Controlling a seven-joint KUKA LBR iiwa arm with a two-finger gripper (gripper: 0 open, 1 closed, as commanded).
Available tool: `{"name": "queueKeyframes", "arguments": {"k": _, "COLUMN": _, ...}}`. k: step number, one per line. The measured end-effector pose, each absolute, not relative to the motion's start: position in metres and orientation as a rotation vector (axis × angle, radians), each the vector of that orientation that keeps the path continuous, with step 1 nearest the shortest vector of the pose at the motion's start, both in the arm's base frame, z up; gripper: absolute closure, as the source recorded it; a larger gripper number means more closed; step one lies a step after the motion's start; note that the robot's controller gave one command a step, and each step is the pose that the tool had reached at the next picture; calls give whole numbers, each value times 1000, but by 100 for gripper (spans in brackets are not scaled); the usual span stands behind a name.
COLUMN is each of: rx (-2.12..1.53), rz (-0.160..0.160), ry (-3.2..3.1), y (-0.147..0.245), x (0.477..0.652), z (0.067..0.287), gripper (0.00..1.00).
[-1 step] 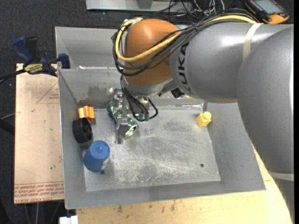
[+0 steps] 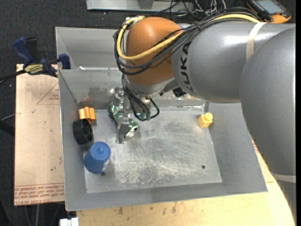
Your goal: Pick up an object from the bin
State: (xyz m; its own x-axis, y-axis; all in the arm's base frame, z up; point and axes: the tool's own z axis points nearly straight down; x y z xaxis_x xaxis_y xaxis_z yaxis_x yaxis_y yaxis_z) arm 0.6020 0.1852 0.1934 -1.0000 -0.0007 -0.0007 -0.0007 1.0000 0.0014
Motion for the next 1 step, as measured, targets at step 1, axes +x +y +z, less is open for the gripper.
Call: {"name": "queueKeyframes", "arguments": {"k": 1, "rx": 125, "rz": 15, "ry": 3126, "y": 146, "x": 631, "z": 88, "gripper": 100}}
